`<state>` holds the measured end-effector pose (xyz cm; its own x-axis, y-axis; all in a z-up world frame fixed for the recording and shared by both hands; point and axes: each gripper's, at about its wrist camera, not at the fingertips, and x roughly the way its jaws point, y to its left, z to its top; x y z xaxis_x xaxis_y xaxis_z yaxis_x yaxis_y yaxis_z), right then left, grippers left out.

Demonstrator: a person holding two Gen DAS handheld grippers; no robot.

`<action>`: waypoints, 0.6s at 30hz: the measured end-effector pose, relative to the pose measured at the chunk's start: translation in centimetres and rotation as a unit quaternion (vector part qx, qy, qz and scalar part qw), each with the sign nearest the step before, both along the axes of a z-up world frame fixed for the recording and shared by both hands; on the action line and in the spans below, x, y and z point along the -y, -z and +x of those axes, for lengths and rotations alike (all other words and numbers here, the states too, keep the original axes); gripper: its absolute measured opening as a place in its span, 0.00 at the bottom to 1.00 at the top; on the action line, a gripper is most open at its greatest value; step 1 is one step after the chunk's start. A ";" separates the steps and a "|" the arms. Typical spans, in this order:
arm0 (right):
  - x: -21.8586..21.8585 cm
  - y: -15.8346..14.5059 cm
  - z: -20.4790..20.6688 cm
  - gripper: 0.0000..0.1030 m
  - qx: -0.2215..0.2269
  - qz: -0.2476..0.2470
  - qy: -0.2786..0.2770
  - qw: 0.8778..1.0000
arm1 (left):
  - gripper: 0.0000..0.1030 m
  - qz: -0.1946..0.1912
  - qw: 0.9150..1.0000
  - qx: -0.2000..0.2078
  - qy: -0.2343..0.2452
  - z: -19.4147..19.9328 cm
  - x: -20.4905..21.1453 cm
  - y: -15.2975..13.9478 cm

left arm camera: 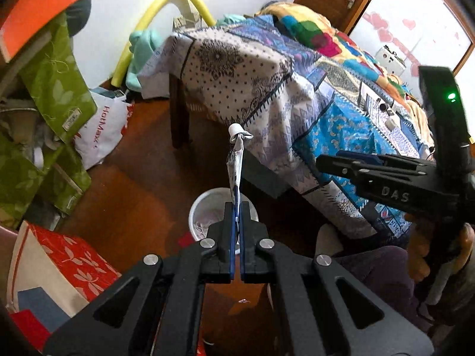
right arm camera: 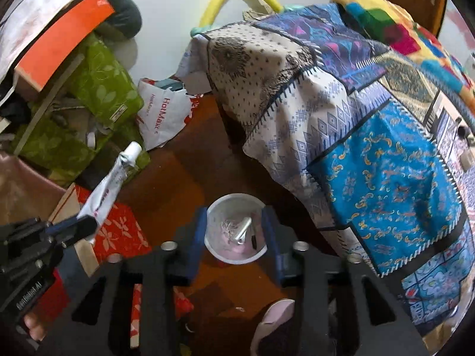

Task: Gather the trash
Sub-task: 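Open right gripper dropping razor into bin while left gripper drops stick, then move both tools back over the remaining items on the bed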

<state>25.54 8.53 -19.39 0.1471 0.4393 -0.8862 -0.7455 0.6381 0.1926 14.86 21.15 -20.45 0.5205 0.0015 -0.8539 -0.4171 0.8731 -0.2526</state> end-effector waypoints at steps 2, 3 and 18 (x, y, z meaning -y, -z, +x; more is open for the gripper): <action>0.2 0.1 0.3 0.35 -0.002 -0.001 0.001 1.000 | 0.01 -0.005 1.000 -0.007 0.004 0.9 0.0 0.7; 0.4 0.1 0.4 0.35 -0.001 -0.003 0.004 1.000 | 0.01 -0.008 1.000 -0.010 0.006 1.4 0.1 1.1; 3.4 -1.2 1.0 0.36 0.008 0.001 0.013 1.000 | 0.45 0.013 1.000 -0.028 0.003 3.0 1.5 2.1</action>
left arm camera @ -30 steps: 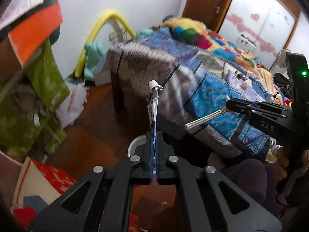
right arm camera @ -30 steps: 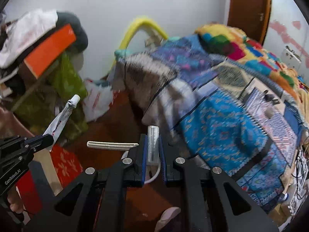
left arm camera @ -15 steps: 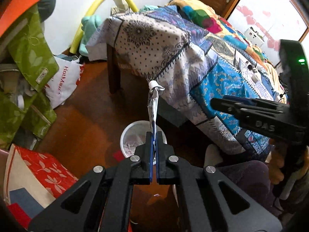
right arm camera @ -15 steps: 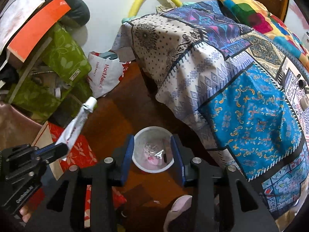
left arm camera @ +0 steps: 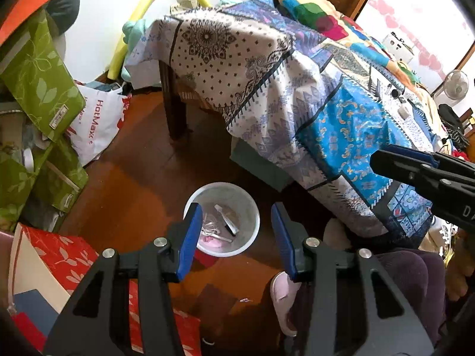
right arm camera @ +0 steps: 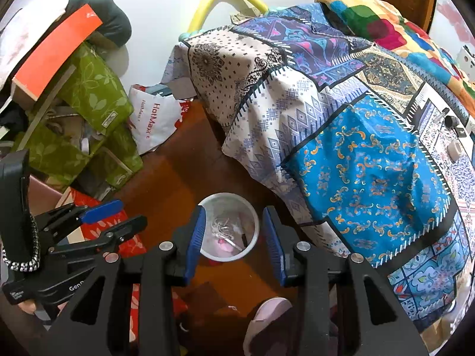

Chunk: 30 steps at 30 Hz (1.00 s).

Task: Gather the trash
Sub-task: 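Move both tools back over the remaining items on the bed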

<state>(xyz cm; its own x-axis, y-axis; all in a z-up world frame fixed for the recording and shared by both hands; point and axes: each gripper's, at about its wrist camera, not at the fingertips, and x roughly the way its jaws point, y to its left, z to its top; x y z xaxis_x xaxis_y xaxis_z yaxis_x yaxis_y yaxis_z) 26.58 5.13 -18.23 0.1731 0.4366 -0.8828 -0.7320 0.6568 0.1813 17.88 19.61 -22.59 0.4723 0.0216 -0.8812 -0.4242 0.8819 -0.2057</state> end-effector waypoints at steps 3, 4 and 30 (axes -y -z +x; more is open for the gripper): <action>0.7 -0.9 -0.6 0.36 0.010 0.008 -0.002 1.000 | 0.45 0.008 1.000 0.012 -0.002 -0.5 0.5 -1.5; 0.9 -1.3 -0.6 0.36 0.012 0.011 -0.002 1.000 | 0.45 0.013 1.000 0.016 -0.003 -0.6 0.7 -2.1; 16.1 -13.4 -2.0 0.42 0.140 0.117 0.089 0.979 | 0.45 0.093 0.976 0.178 0.079 0.9 13.8 -18.0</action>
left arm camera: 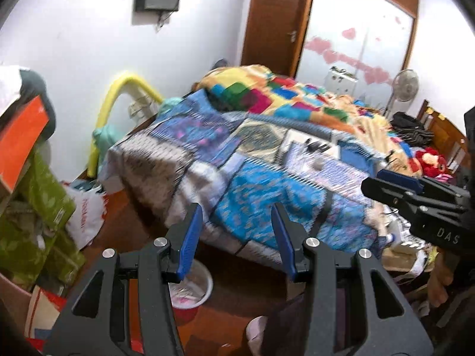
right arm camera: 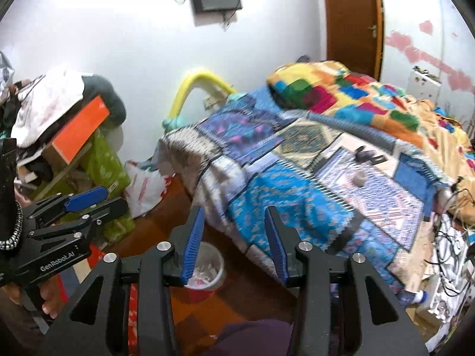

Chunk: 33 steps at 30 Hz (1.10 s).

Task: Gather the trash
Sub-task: 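Move both tools back over the remaining items on the bed, then grasp white tape roll with right gripper while left gripper grasps purple spray bottle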

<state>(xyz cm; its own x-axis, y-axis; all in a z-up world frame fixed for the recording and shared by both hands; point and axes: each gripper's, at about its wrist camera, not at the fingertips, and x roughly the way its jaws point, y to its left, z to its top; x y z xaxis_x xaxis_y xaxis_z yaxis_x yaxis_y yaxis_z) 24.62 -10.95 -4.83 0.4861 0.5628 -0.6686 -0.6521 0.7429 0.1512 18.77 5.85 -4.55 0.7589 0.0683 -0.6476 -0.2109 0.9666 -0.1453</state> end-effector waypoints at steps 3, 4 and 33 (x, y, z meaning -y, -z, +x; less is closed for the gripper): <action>2.4 -1.4 0.1 0.46 0.022 0.013 0.020 0.999 | 0.45 0.010 1.000 0.014 0.015 0.8 2.0 -1.4; 3.1 -1.8 0.1 0.47 0.030 0.014 0.025 0.999 | 0.47 0.013 1.000 0.019 0.021 1.2 2.7 -1.8; 14.5 3.2 13.2 0.64 -0.017 -0.007 0.160 0.987 | 0.68 0.013 0.993 -0.024 0.118 19.7 10.6 1.7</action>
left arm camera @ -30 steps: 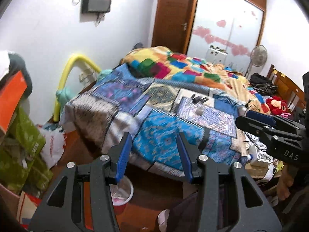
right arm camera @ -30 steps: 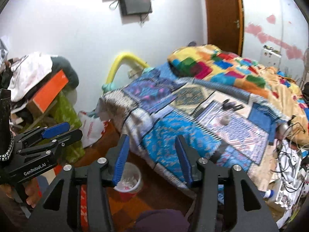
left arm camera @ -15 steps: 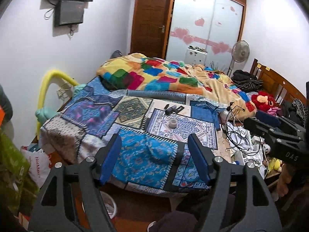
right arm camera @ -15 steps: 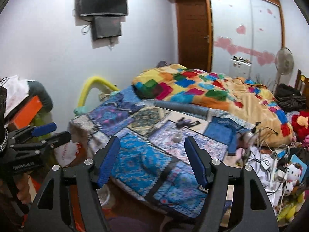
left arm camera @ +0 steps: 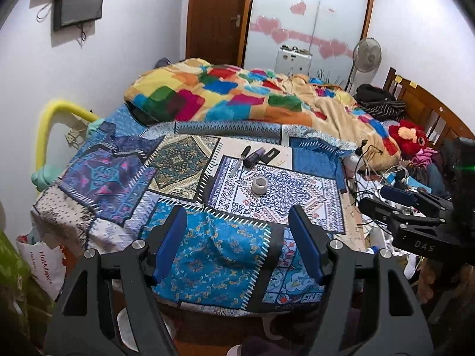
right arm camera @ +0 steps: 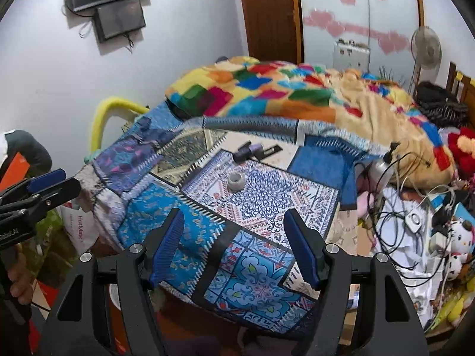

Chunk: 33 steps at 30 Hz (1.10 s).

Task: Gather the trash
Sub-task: 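Grasp white tape roll with right gripper while left gripper grasps purple spray bottle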

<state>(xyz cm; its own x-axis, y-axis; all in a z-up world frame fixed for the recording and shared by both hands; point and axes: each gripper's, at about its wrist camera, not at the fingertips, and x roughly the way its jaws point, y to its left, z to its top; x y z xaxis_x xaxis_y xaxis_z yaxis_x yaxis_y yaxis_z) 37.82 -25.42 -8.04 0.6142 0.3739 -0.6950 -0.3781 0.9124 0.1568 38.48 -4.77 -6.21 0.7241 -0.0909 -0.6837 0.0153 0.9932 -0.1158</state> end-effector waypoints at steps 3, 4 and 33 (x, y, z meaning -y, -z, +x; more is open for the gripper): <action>-0.4 1.8 2.2 0.64 -0.018 -0.004 0.000 1.000 | 0.68 -0.003 1.000 -0.014 0.001 2.4 -0.3 1.9; -0.7 2.6 3.0 0.64 -0.026 -0.004 0.001 1.000 | 0.68 -0.003 1.000 -0.019 -0.001 3.2 -0.5 2.5; -7.2 15.5 17.2 0.35 -0.090 0.004 -0.019 0.996 | 0.68 -0.020 0.996 -0.079 0.046 19.2 -1.0 12.5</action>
<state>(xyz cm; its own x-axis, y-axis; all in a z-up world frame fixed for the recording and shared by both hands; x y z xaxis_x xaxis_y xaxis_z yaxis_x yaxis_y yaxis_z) 55.02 -18.20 -23.50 0.4645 0.4011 -0.7896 -0.3782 0.8960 0.2327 57.66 -3.78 -18.70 0.5952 -0.1818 -0.7827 0.0854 0.9829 -0.1634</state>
